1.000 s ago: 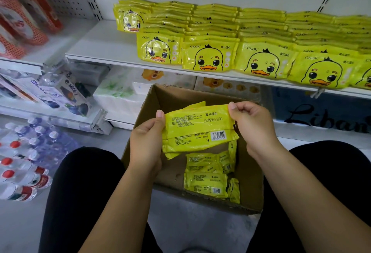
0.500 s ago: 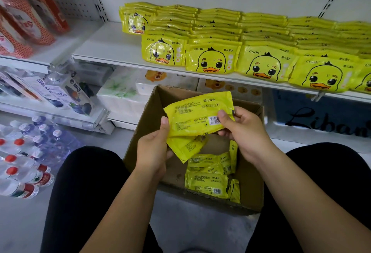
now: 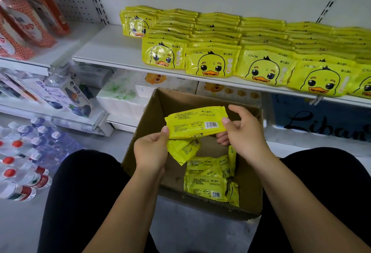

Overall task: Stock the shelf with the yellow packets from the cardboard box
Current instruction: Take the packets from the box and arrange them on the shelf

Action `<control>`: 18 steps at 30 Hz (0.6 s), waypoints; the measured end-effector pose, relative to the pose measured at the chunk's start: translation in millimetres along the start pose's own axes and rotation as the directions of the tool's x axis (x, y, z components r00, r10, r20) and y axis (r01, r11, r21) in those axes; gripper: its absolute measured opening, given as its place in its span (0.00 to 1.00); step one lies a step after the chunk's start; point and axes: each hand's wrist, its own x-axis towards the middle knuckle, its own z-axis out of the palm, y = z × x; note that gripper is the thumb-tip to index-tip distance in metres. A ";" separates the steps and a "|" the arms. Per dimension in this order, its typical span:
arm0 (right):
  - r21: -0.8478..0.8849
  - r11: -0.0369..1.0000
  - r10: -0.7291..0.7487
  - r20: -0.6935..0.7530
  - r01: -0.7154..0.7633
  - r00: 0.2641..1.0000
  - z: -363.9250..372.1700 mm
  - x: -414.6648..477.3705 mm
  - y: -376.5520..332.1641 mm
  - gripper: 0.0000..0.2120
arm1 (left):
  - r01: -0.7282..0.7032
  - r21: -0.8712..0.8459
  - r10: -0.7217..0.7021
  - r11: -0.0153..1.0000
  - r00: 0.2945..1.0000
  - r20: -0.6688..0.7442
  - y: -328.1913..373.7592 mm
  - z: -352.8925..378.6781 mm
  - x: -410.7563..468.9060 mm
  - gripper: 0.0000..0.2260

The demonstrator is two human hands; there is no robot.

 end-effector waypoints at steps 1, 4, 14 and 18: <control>0.012 1.000 -0.023 -0.034 0.024 0.999 0.6 0.7 -2.2 0.17 | -0.011 0.000 0.011 1.000 1.000 -0.010 2.0 1.6 1.3 0.12; 0.050 0.996 -0.073 -0.120 0.080 0.990 1.4 0.5 -7.0 0.09 | -0.044 0.021 0.044 0.999 0.999 -0.007 11.8 3.4 7.1 0.15; -0.165 0.926 -0.336 0.047 0.339 0.941 10.5 17.1 -47.0 0.08 | -0.079 0.201 0.078 0.976 0.997 0.011 80.8 -14.3 70.6 0.29; -0.363 0.756 -0.590 -0.017 0.545 0.807 31.6 34.6 -81.8 0.02 | -0.059 0.186 0.056 0.981 0.998 0.026 96.9 -27.9 100.8 0.23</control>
